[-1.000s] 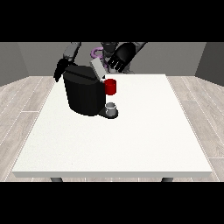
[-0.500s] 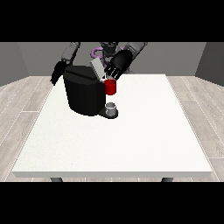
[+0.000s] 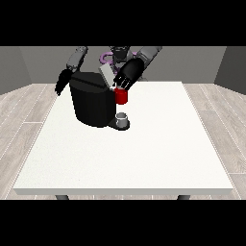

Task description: Insert the coffee pod into the coffee machine and close the lid

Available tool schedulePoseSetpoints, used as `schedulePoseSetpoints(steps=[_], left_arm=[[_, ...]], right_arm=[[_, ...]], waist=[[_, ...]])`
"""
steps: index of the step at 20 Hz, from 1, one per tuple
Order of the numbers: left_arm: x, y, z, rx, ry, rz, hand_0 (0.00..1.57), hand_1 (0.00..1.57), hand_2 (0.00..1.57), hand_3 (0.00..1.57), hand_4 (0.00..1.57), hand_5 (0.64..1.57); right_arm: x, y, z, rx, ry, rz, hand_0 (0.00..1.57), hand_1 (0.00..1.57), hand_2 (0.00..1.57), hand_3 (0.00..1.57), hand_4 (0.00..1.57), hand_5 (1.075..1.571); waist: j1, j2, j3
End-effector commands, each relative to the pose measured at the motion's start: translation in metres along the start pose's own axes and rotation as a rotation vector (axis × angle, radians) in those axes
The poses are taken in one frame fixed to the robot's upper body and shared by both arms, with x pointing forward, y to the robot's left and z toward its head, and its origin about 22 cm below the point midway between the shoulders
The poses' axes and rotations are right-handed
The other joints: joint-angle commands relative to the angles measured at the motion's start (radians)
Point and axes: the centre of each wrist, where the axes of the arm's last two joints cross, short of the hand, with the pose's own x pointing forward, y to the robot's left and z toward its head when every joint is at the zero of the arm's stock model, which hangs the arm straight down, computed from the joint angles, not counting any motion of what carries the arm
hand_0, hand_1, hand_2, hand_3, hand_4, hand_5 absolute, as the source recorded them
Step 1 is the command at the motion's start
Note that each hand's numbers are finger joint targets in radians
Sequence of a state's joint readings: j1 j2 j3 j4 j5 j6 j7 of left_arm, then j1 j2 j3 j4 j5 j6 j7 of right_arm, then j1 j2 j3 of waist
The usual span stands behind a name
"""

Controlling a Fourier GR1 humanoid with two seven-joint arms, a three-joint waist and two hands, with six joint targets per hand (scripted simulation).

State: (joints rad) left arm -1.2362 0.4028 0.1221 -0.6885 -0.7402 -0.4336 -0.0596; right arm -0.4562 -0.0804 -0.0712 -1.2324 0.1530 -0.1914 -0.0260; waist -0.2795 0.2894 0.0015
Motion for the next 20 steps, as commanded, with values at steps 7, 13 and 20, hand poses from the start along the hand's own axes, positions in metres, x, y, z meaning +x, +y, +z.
schedulePoseSetpoints(steps=[7,13,20], left_arm=[[-0.009,0.007,0.003,0.039,-0.025,-0.007,1.23,1.23,1.26,1.2,0.41,1.571],[0.01,0.028,0.001,0.08,-0.022,-0.029,1.22,1.22,1.24,1.2,0.36,1.571],[-0.009,0.009,0.004,0.078,0.015,-0.109,1.23,1.23,1.24,1.16,0.0,1.571]], right_arm=[[0.013,-0.008,-0.005,0.013,-0.031,0.021,0.0,0.0,0.0,0.0,0.1,1.571],[0.024,0.009,-0.013,0.013,-0.04,0.001,0.0,0.0,0.0,0.0,0.0,1.571],[-0.001,-0.005,0.002,0.014,0.012,0.011,0.0,0.0,0.0,0.0,0.0,1.571]], waist=[[-0.028,0.028,-0.0015],[-0.027,0.044,-0.0013],[-0.03,0.009,-0.0011]])
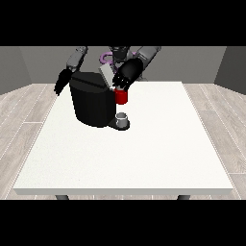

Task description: Insert the coffee pod into the coffee machine and close the lid

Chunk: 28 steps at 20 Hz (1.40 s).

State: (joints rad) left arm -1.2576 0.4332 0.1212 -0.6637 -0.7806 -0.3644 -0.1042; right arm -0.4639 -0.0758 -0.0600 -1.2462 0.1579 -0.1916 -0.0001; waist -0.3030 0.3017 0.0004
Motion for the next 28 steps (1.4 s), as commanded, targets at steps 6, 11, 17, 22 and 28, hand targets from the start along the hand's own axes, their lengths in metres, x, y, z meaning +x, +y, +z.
schedulePoseSetpoints(steps=[6,11,17,22,28], left_arm=[[-0.004,-0.004,0.002,0.026,-0.023,-0.157,1.16,1.16,1.19,1.07,0.0,1.571],[-0.002,0.014,0.003,0.028,-0.02,-0.121,1.11,1.11,1.14,1.02,0.0,1.571],[-0.004,0.007,0.002,0.089,-0.055,-0.086,1.21,1.21,1.18,0.96,0.0,1.571],[-0.02,0.018,0.011,0.127,-0.069,-0.093,1.21,1.21,1.19,0.97,0.0,1.571],[-0.012,0.04,0.013,0.157,-0.093,-0.171,1.14,1.14,1.12,0.84,0.0,1.571]], right_arm=[[0.008,0.003,-0.003,-0.02,-0.057,0.003,0.0,0.0,0.0,0.0,0.0,1.571],[0.015,-0.012,-0.013,-0.014,-0.023,0.004,0.0,0.0,0.0,0.0,0.0,1.571],[0.014,-0.018,-0.011,0.003,-0.046,-0.002,0.0,0.0,0.0,0.0,0.04,1.571],[0.017,-0.007,-0.005,0.003,-0.065,0.03,0.0,0.0,0.0,0.0,0.11,1.571],[0.031,0.002,-0.012,0.01,-0.061,0.039,0.0,0.0,0.0,0.0,0.22,1.571]], waist=[[-0.001,0.056,-0.0001],[0.002,0.055,0.0],[-0.017,0.062,-0.0001],[-0.032,0.079,-0.0005],[-0.034,0.093,-0.0003]])
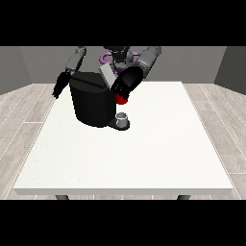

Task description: Insert the coffee pod into the coffee machine and close the lid

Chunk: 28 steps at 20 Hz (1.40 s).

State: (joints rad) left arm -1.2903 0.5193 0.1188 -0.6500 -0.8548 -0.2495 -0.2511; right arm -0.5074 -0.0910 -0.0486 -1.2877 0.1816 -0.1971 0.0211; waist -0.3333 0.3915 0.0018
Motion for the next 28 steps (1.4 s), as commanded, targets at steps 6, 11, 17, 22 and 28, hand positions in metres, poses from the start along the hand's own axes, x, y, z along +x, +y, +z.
schedulePoseSetpoints(steps=[6,11,17,22,28], left_arm=[[0.006,0.001,-0.003,0.029,-0.019,-0.112,0.74,0.74,0.87,0.65,0.0,1.571],[-0.011,0.012,0.006,0.047,0.002,-0.133,0.0,0.0,0.62,0.49,0.0,1.571],[-0.018,-0.006,0.01,-0.013,-0.023,-0.106,0.0,0.0,0.48,0.38,0.0,1.571],[-0.011,-0.017,0.003,-0.026,0.041,-0.06,0.0,0.0,0.22,0.15,0.0,1.571],[-0.017,-0.123,0.023,-0.25,0.039,0.061,0.0,0.0,0.0,0.0,0.0,1.571]], right_arm=[[-0.007,0.006,0.002,-0.003,0.008,0.01,0.0,0.0,0.0,0.0,0.09,1.571],[0.004,-0.007,-0.005,-0.017,-0.013,0.038,0.0,0.0,0.0,0.0,0.15,1.571],[-0.025,-0.01,0.01,-0.038,0.054,-0.023,0.0,0.0,0.0,0.0,0.09,1.571],[-0.027,0.001,0.013,-0.008,0.073,-0.011,0.0,0.0,0.0,0.0,0.0,1.571],[-0.096,-0.029,0.062,-0.057,0.281,0.006,0.0,0.0,0.0,0.0,0.0,1.571]], waist=[[0.009,0.005,-0.0013],[-0.003,0.035,-0.0017],[0.048,-0.023,-0.0012],[0.041,-0.069,-0.0013],[0.177,-0.28,-0.0012]])
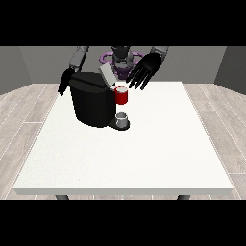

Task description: Insert the coffee pod into the coffee machine and close the lid

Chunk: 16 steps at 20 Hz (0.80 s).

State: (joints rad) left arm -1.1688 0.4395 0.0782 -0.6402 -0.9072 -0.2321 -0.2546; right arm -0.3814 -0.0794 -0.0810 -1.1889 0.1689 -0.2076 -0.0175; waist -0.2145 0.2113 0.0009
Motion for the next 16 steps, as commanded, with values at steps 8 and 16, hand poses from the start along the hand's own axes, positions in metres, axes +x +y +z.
schedulePoseSetpoints(steps=[8,16], left_arm=[[-0.002,-0.157,0.025,-0.014,-0.008,0.749,0.0,0.0,0.0,0.0,0.42,1.571],[-0.023,-0.281,0.11,-0.093,0.192,1.152,0.0,0.0,0.0,0.0,0.42,1.571]], right_arm=[[-0.06,-0.029,0.038,-0.087,0.178,-0.008,0.0,0.0,0.0,0.0,0.0,1.571],[-0.072,-0.026,0.065,-0.011,0.178,-0.09,0.0,0.0,0.0,0.0,0.0,1.571]], waist=[[0.18,-0.26,-0.0033],[0.287,-0.497,-0.0013]])
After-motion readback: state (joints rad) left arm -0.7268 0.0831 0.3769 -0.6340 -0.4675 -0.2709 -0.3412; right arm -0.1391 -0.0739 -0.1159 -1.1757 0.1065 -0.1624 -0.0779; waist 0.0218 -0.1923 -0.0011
